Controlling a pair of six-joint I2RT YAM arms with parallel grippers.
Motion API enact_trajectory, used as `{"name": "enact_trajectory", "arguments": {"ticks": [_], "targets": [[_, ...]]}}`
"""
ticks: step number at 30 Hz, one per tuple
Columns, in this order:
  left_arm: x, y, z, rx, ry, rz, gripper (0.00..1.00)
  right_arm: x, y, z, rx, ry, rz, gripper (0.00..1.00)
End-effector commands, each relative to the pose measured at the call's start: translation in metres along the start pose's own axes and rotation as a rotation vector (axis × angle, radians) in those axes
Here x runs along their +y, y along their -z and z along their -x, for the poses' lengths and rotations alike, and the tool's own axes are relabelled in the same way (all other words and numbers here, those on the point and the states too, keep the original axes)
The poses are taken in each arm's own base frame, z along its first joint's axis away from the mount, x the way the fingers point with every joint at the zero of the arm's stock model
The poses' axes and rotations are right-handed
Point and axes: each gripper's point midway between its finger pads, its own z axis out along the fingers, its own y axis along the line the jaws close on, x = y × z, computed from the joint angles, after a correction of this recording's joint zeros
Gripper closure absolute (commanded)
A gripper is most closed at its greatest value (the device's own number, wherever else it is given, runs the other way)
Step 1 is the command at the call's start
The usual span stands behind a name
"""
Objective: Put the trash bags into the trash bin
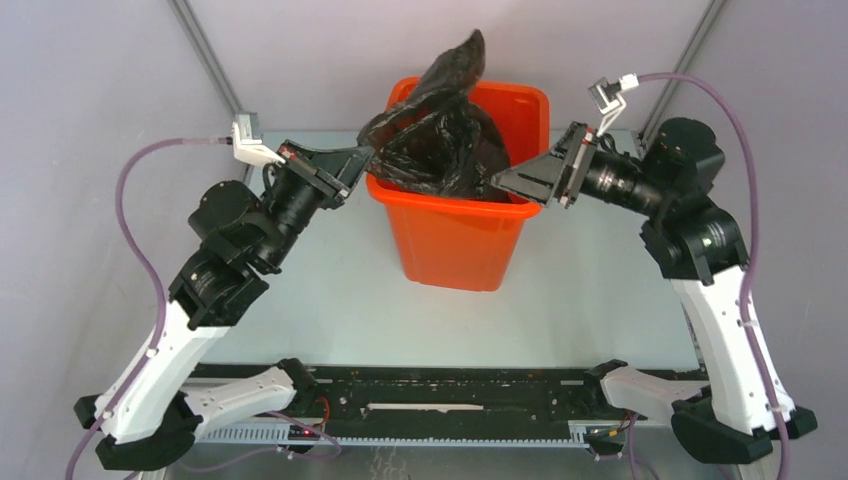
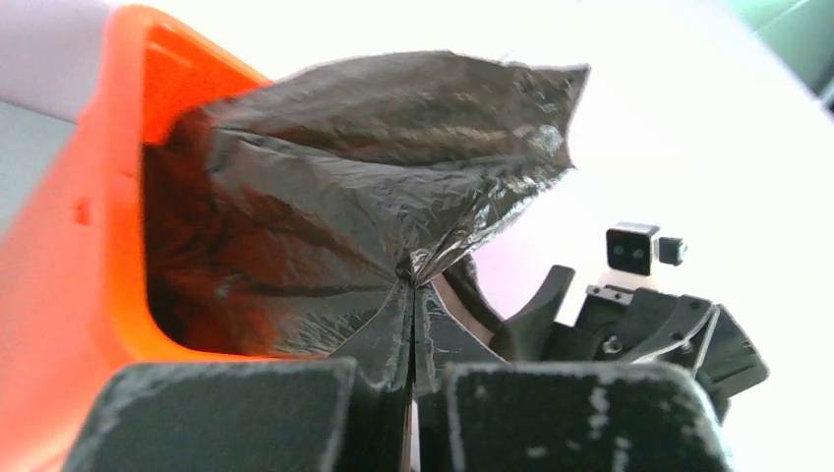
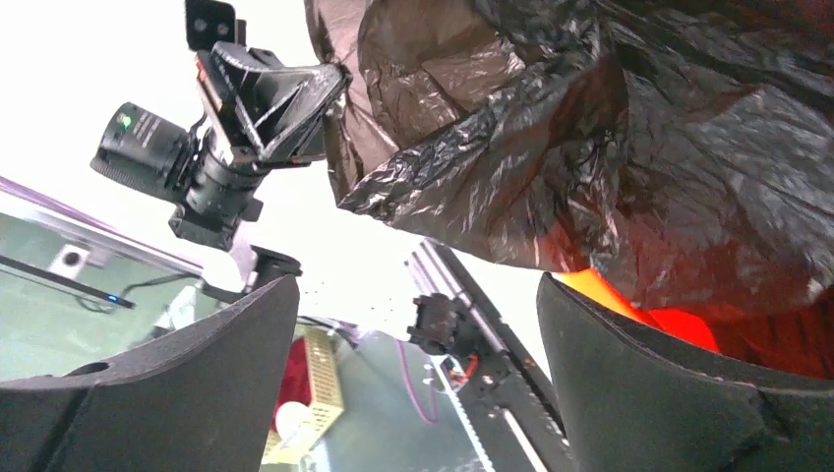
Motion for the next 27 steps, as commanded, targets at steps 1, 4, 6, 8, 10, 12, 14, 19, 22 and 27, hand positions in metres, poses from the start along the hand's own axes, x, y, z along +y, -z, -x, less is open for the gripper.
{"name": "enact_trajectory", "arguments": {"ticks": [1,4,6,8,10,12,14,19,22,27], "targets": [[-0.022,-0.004,-0.012,0.043,0.257,-0.169,1.00,-0.006,0.019,-0.007,-0.008,0.187,-0.084,0.00],[-0.019,0.002,-0.015,0.041,0.317,-0.206,1.00,-0.012,0.014,0.003,-0.047,0.147,-0.116,0.00],[-0.016,0.004,-0.017,0.038,0.333,-0.211,1.00,-0.009,0.003,0.008,-0.065,0.058,-0.087,0.01],[-0.014,0.006,-0.018,0.034,0.357,-0.216,1.00,0.003,-0.012,0.006,-0.067,0.004,-0.017,0.00],[-0.017,0.007,-0.018,0.030,0.375,-0.240,1.00,0.008,-0.025,0.003,-0.076,-0.030,-0.024,0.00],[-0.015,0.008,-0.020,0.037,0.382,-0.239,1.00,0.006,-0.032,0.008,-0.107,-0.024,-0.078,0.00],[-0.020,0.010,-0.016,0.026,0.398,-0.264,1.00,-0.004,-0.037,0.014,-0.130,0.001,-0.156,0.00],[-0.018,0.015,-0.017,0.028,0.420,-0.272,1.00,-0.040,-0.037,0.028,-0.175,0.125,-0.405,0.05],[-0.014,0.019,-0.016,0.017,0.417,-0.263,1.00,-0.050,-0.033,0.040,-0.235,0.233,-0.503,0.08],[-0.012,0.021,-0.019,0.031,0.406,-0.255,1.00,-0.061,-0.043,0.041,-0.235,0.292,-0.570,0.08]]}}
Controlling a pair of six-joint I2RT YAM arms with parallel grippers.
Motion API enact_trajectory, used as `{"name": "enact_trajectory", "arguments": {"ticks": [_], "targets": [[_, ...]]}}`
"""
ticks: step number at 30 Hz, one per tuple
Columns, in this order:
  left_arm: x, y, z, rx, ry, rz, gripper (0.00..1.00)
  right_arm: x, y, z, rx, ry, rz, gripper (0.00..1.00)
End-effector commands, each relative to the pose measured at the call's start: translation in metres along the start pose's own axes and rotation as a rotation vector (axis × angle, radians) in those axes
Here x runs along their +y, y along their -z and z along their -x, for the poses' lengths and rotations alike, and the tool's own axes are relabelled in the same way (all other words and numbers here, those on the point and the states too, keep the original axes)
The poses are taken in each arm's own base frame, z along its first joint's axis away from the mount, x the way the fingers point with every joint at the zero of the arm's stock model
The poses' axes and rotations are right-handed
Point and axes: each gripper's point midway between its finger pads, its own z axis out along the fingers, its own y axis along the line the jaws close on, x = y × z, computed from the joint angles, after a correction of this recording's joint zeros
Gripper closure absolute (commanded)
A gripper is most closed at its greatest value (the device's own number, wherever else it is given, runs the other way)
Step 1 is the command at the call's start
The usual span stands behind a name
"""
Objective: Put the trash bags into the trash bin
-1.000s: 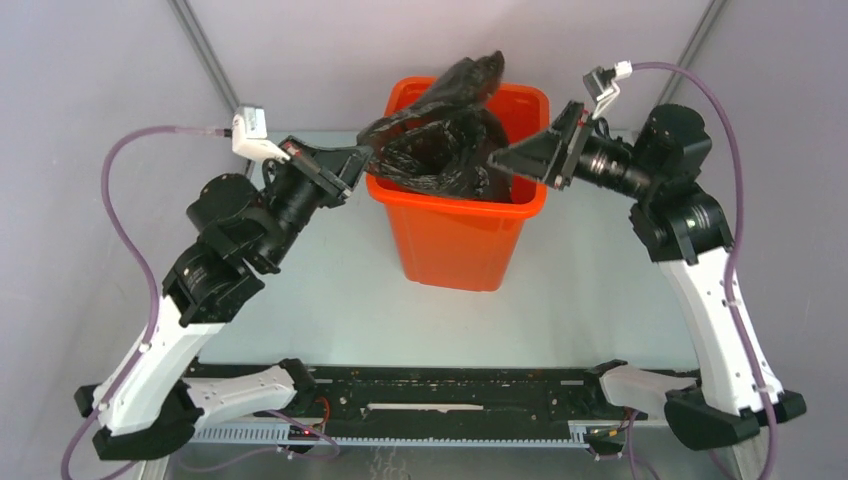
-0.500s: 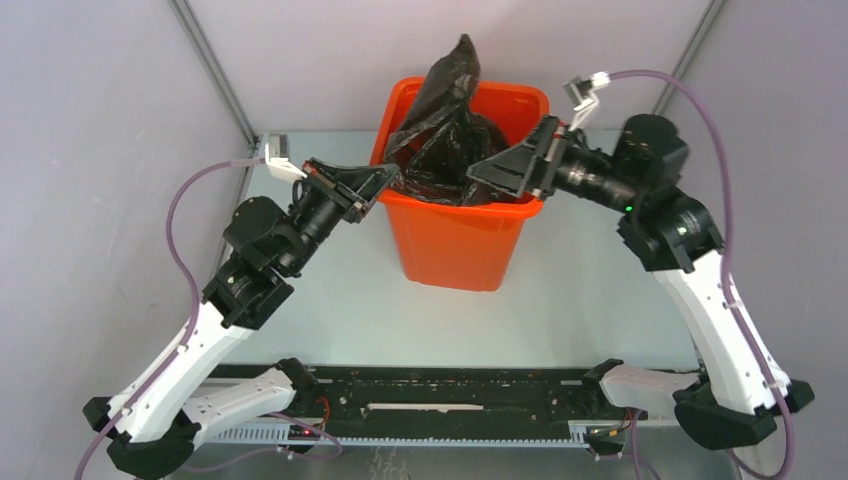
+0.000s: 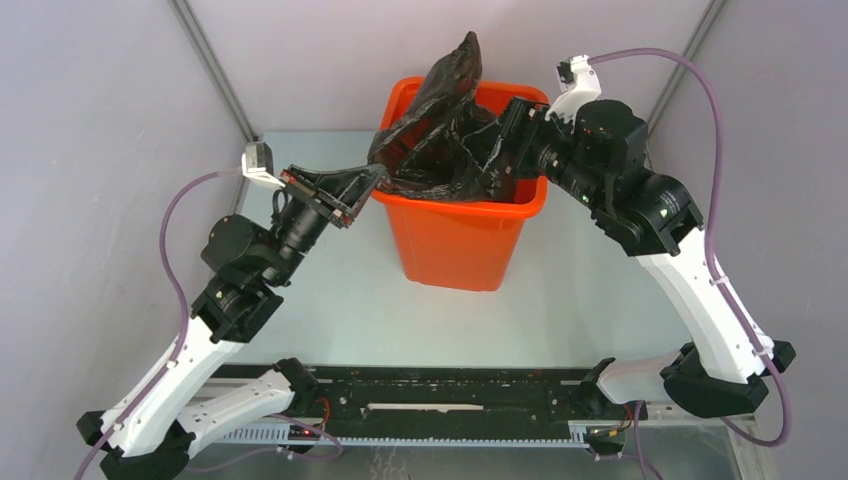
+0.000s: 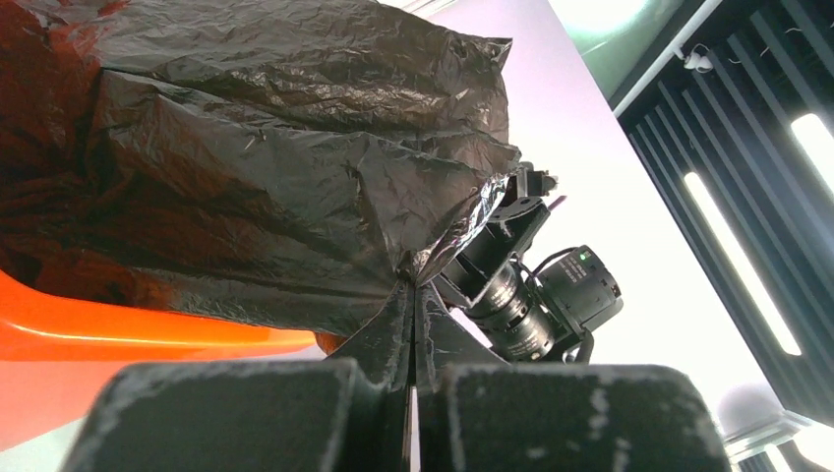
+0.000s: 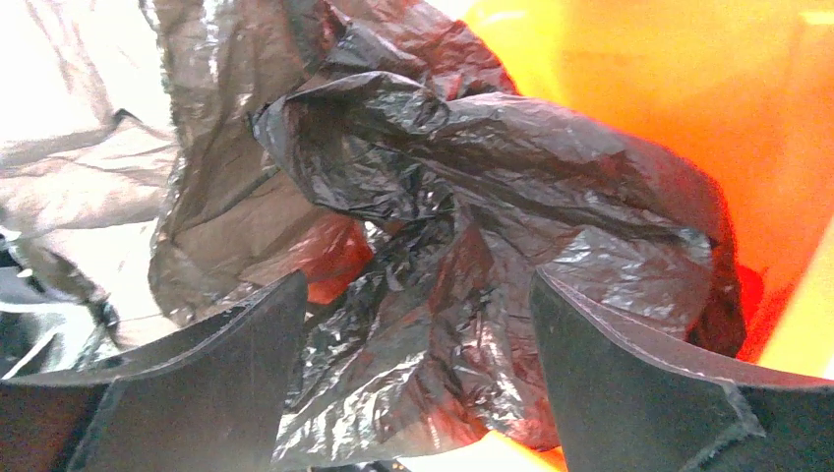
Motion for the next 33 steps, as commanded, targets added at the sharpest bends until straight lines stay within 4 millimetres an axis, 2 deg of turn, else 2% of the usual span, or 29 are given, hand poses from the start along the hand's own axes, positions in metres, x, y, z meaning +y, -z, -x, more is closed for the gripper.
{"name": "enact_trajectory", "arguments": {"ticks": [1,2,4,7,10,11,12,14,15,18,20,23,26,31,33], "targets": [[-0.003,0.002,-0.001,0.008,0.008,-0.018,1.00,-0.011,-0.011,0.011,-0.058,0.120,-0.091,0.07],[-0.002,0.000,-0.001,0.015,0.009,-0.018,1.00,-0.005,-0.016,0.009,-0.052,0.142,-0.081,0.08],[-0.003,-0.001,-0.001,0.028,0.007,-0.015,1.00,-0.002,-0.019,0.011,-0.057,0.173,-0.113,0.16],[0.009,0.002,0.003,0.023,0.024,0.058,1.00,0.004,-0.005,0.021,-0.074,0.181,-0.134,0.34],[0.028,0.006,0.010,-0.004,0.074,0.110,1.00,0.003,0.015,0.016,-0.062,0.141,-0.128,0.84],[0.033,0.008,0.011,-0.014,0.091,0.121,1.00,0.001,0.022,0.011,-0.048,0.112,-0.127,0.93],[0.039,0.009,0.013,-0.025,0.106,0.131,1.00,0.000,0.031,0.006,-0.031,0.083,-0.123,0.98],[0.048,0.014,0.017,-0.053,0.138,0.150,1.00,0.000,0.053,-0.008,0.009,0.022,-0.109,1.00],[0.051,0.017,0.020,-0.067,0.151,0.150,1.00,0.001,0.069,-0.013,0.022,-0.008,-0.094,1.00],[0.058,0.023,0.027,-0.092,0.173,0.149,1.00,0.015,0.101,-0.034,0.083,-0.117,0.013,0.98],[0.063,0.023,0.029,-0.097,0.183,0.150,1.00,0.026,0.114,-0.054,0.133,-0.180,0.107,0.93],[0.065,0.025,0.023,-0.070,0.191,0.143,1.00,0.032,0.120,-0.091,0.208,-0.276,0.197,0.89],[0.066,0.028,0.020,-0.055,0.195,0.141,1.00,0.026,0.121,-0.124,0.267,-0.339,0.207,0.87],[0.075,0.038,0.013,-0.038,0.197,0.157,1.00,0.001,0.128,-0.143,0.289,-0.289,0.107,0.88],[0.084,0.041,0.010,-0.031,0.202,0.174,1.00,-0.012,0.130,-0.157,0.331,-0.229,0.057,0.83]]}}
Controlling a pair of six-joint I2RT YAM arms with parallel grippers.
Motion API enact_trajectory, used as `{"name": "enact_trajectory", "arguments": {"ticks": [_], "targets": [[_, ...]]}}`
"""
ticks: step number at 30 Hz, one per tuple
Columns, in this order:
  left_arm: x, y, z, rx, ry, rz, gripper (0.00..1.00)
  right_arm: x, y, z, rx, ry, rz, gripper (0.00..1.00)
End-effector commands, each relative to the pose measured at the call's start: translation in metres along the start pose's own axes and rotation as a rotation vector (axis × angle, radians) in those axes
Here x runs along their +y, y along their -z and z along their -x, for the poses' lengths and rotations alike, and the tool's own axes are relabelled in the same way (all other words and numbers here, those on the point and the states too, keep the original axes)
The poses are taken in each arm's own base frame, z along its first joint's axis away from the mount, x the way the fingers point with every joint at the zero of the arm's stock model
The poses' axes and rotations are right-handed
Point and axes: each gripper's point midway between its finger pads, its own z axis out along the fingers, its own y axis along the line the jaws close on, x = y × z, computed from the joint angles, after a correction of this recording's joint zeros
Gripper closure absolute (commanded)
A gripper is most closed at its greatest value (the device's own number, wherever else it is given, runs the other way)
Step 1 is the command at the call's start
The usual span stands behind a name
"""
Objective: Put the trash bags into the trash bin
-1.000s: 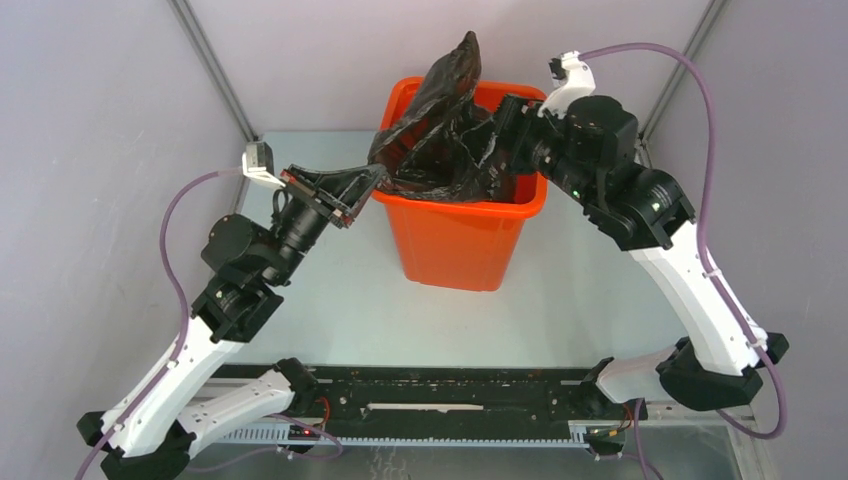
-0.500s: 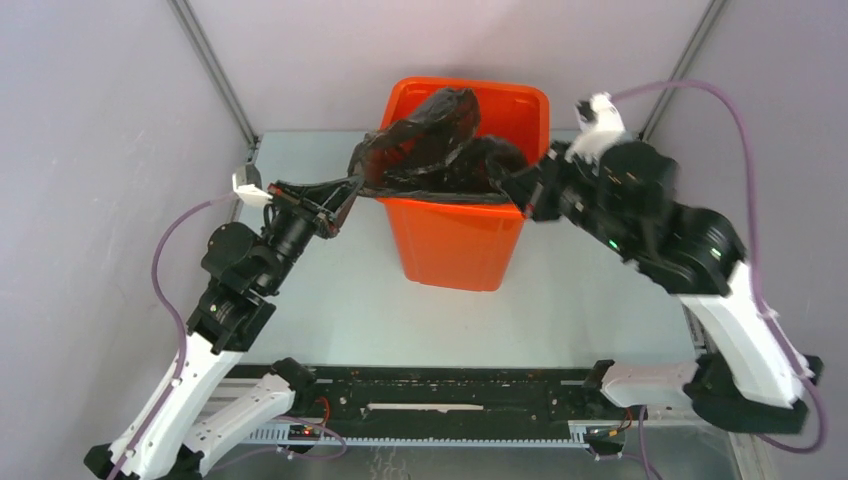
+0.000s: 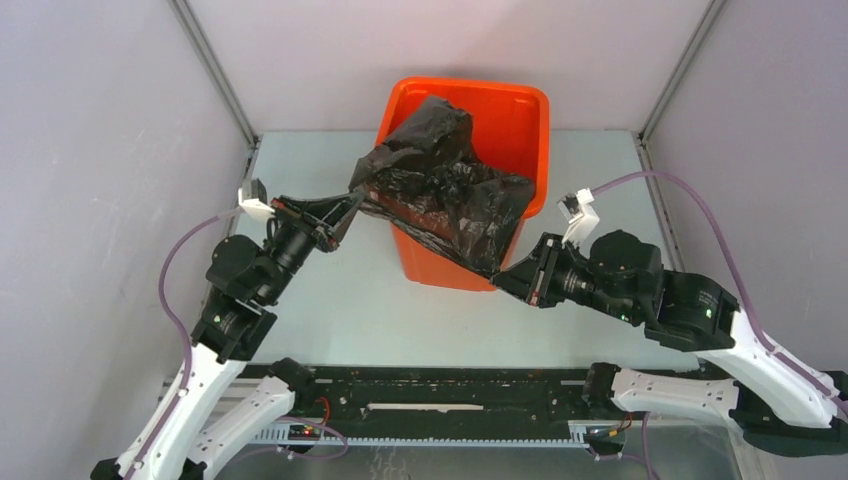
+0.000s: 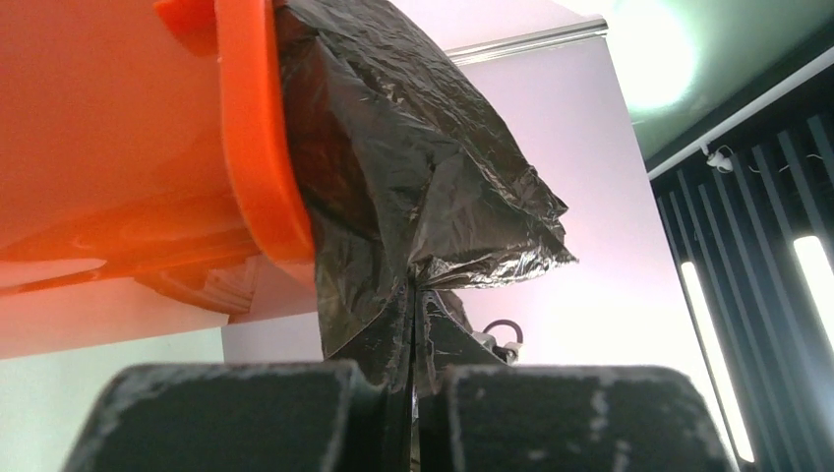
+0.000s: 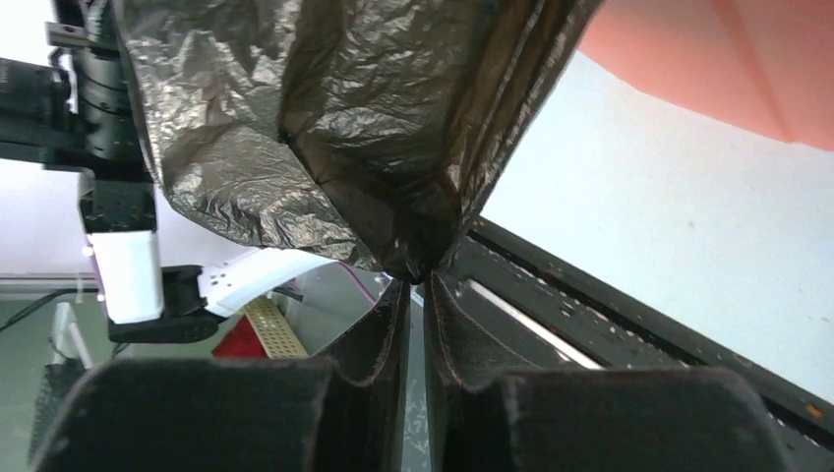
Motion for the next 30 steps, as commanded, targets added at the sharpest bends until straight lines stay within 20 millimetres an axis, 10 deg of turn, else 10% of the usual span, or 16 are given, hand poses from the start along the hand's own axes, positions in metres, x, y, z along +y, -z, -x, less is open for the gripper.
{"name": "enact_trajectory", "arguments": {"ticks": [1,7,14,19,23,30], "targets": [[0.014,0.007,-0.005,0.021,0.018,0.011,1.00,-0.020,0.008,-0.005,0.007,0.021,-0.088,0.80],[0.032,0.009,-0.005,0.019,0.007,0.048,1.00,-0.037,0.041,0.007,0.019,0.137,-0.199,0.55],[0.030,0.003,-0.009,0.050,-0.004,0.057,1.00,0.043,0.058,0.061,-0.084,0.384,0.032,0.25],[0.023,0.001,-0.007,0.050,-0.021,0.052,1.00,0.103,0.020,0.107,-0.181,0.641,0.079,0.15],[0.017,0.004,-0.007,0.054,-0.039,0.050,1.00,0.098,-0.012,0.181,-0.443,0.488,-0.193,0.06],[0.015,0.004,-0.007,0.059,-0.042,0.047,1.00,0.105,-0.049,0.188,-0.482,0.327,-0.035,0.15]]}}
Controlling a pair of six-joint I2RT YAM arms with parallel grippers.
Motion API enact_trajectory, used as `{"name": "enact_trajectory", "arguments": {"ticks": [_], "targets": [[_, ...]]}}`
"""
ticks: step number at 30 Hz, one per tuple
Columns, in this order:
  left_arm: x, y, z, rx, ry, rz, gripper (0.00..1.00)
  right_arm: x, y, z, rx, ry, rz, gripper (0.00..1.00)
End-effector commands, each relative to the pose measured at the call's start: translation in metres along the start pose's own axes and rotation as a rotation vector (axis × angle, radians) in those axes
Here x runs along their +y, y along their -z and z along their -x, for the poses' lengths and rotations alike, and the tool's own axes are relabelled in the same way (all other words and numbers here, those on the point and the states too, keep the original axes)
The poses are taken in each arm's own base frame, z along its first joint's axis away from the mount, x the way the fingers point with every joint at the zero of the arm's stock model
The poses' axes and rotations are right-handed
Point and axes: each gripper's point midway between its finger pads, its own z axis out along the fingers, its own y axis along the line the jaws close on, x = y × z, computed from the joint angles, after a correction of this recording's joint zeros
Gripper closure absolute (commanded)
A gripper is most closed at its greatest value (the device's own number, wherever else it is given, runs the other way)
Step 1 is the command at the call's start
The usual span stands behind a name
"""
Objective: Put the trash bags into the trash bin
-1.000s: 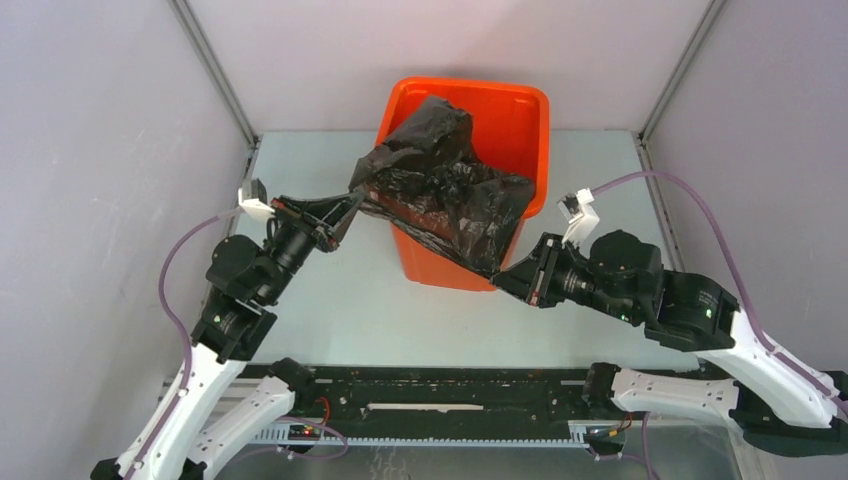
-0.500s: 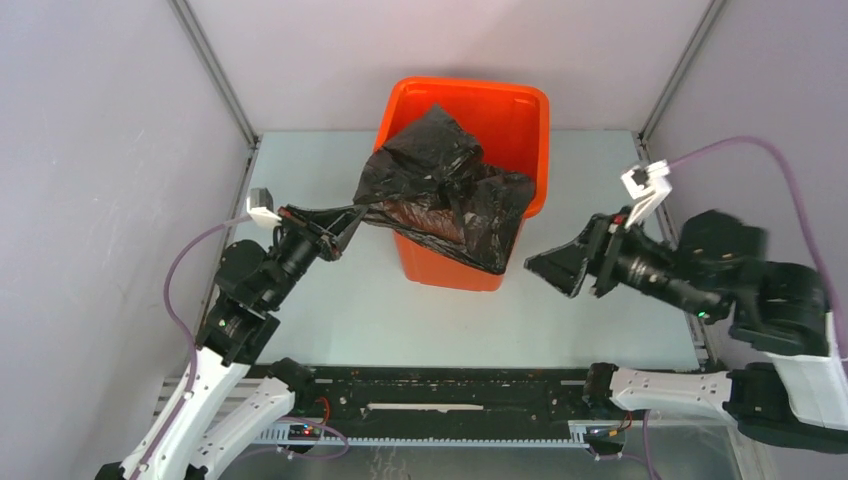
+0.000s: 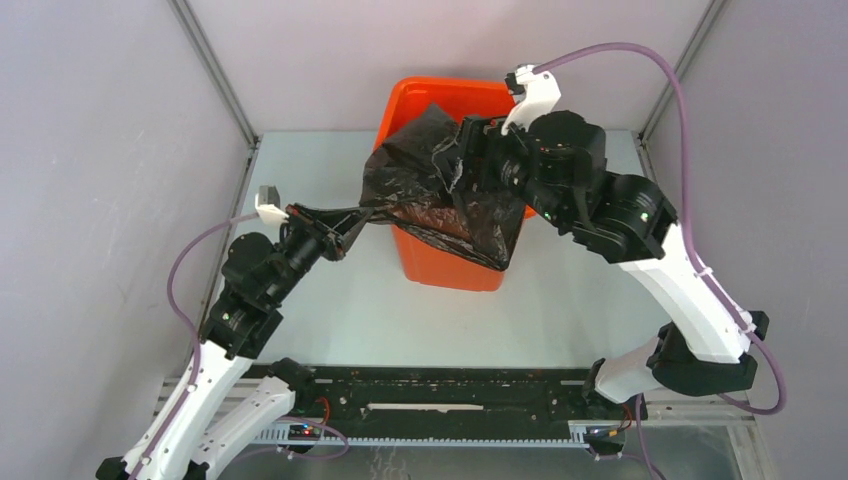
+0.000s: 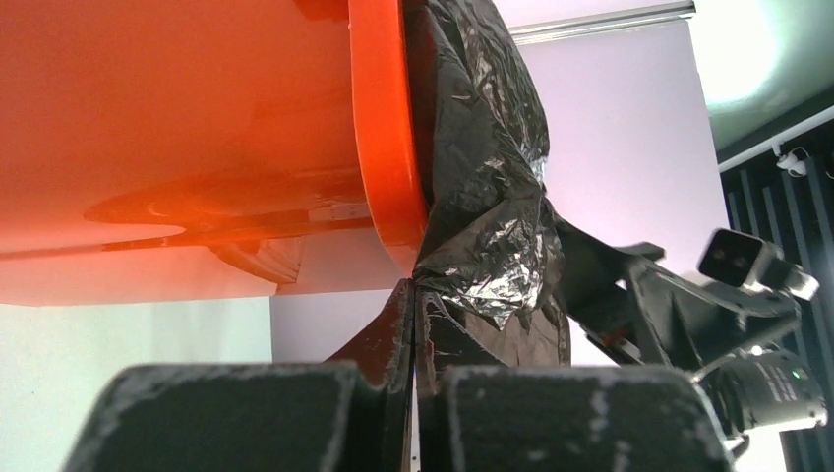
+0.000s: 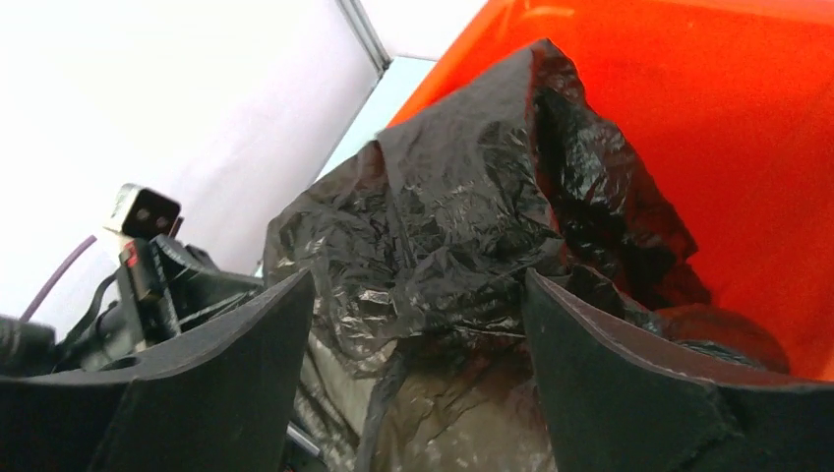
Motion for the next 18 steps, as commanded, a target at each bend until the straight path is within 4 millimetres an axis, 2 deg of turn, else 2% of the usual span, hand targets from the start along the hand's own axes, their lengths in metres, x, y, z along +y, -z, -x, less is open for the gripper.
{"name": "enact_trajectory", "arguments": {"ticks": [1,7,11,14,16,18], "targets": [[-0.035,0.009,0.003,0.001,-0.040,-0.082,1.00,0.008,0.005,0.040,-0.164,-0.162,0.080,0.17],[-0.031,0.007,0.002,0.004,-0.046,-0.070,1.00,0.027,-0.032,0.031,-0.146,-0.151,0.140,0.31],[-0.025,0.007,0.003,0.001,-0.057,-0.051,1.00,0.044,-0.073,0.030,-0.140,-0.162,0.214,0.39],[-0.021,0.008,0.006,-0.018,-0.076,-0.032,1.00,0.067,-0.108,0.033,-0.148,-0.159,0.300,0.42],[-0.018,0.007,0.008,-0.029,-0.097,-0.021,1.00,0.082,-0.133,0.029,-0.126,-0.158,0.340,0.46],[-0.014,0.006,0.009,-0.030,-0.126,-0.002,1.00,0.098,-0.143,0.030,-0.106,-0.179,0.396,0.48]]}}
